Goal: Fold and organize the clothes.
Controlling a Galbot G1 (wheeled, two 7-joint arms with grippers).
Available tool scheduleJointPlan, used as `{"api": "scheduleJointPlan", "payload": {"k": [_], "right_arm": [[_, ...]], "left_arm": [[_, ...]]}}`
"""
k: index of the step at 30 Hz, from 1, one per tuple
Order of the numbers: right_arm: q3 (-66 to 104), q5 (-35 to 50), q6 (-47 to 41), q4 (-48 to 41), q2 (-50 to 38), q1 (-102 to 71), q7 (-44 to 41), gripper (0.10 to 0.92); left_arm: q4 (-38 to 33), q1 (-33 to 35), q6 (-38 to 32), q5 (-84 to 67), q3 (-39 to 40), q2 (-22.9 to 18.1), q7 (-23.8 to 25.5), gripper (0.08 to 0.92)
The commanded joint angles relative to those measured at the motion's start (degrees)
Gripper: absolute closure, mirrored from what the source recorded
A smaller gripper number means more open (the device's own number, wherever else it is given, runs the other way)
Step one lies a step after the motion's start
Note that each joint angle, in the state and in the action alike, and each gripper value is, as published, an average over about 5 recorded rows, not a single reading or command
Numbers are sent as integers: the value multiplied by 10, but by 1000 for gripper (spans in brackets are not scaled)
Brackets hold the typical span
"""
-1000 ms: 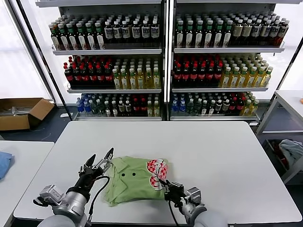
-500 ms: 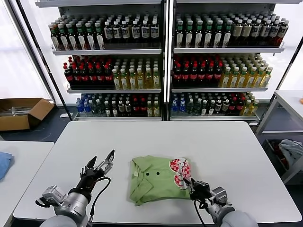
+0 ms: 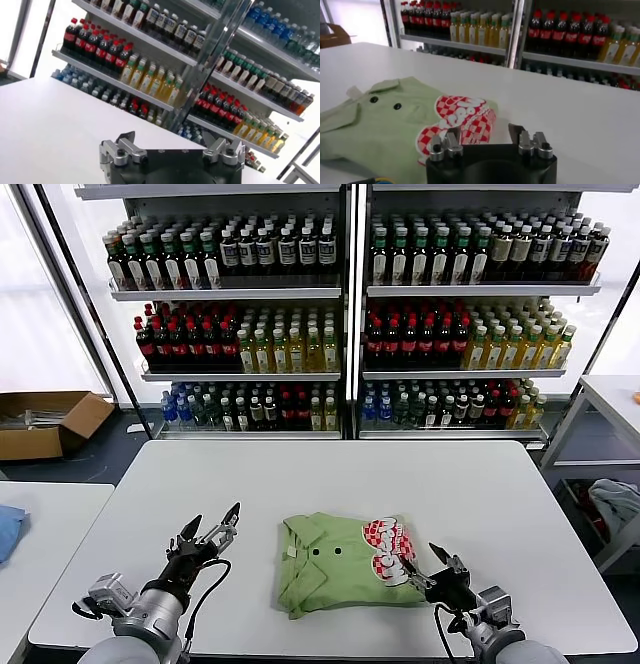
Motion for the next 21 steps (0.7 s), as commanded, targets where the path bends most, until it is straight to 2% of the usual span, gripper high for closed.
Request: {"api": "scheduleJointPlan", "payload": {"k": [1, 6, 11, 17, 21], "right_arm": [[-144, -12, 29, -43, 78, 99, 52, 327], [-173, -4, 28, -112, 110, 154, 102, 217], [-171, -8, -7, -158, 116, 165, 156, 203], [-166, 10, -74, -132, 106, 146, 188, 203], [-165, 17, -62, -93, 104, 145, 188, 203]], "left_arm": [[0, 4, 7, -1, -3, 6, 1, 177], [-4, 17, 7, -2, -17, 8, 4, 177], [-5, 24, 7, -2, -24, 3, 7, 177], [1, 18, 7, -1, -18, 0, 10, 177], [3, 14, 7, -1, -12, -1, 10, 177]]}}
